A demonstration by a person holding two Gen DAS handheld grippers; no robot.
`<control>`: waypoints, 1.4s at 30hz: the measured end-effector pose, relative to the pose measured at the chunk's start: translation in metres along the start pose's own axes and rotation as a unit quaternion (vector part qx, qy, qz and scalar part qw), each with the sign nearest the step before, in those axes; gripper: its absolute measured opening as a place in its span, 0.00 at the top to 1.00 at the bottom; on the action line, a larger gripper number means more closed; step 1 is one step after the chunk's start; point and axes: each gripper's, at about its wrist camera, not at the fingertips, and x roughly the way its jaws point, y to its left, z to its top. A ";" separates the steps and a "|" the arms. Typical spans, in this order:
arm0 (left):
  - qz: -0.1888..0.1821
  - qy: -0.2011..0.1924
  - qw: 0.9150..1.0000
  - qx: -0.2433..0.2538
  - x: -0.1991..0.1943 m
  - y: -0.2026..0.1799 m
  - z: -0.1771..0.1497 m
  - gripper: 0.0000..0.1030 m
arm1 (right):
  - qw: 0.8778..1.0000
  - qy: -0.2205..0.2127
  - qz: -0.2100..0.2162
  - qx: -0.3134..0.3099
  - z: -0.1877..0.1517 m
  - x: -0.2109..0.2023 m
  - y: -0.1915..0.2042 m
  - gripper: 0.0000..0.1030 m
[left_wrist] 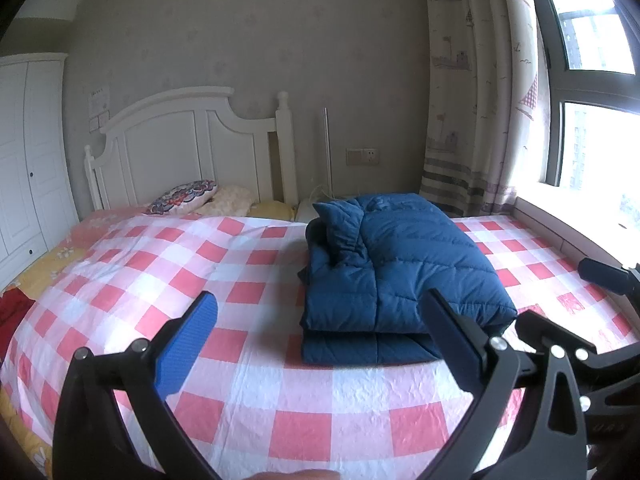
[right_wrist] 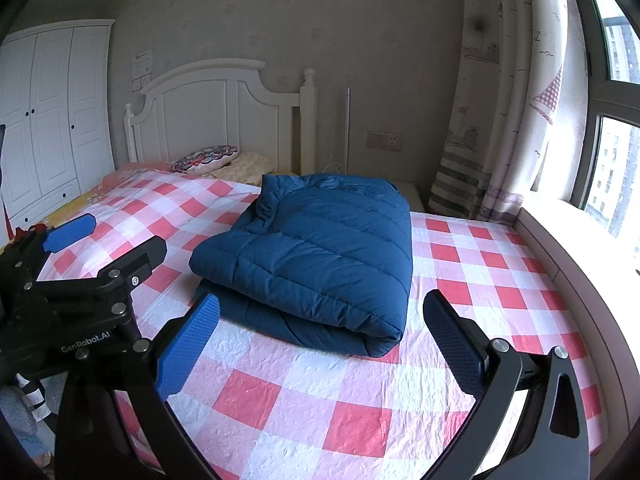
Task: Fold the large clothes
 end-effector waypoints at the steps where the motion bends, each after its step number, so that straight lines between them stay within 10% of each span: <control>1: 0.001 0.000 1.000 0.001 0.000 0.000 0.001 0.02 | 1.000 -0.001 0.000 0.000 0.000 0.000 0.000 0.05; 42: -0.002 0.015 1.000 -0.004 0.005 0.000 -0.005 0.02 | 1.000 0.003 -0.003 -0.002 -0.008 0.003 -0.009 0.05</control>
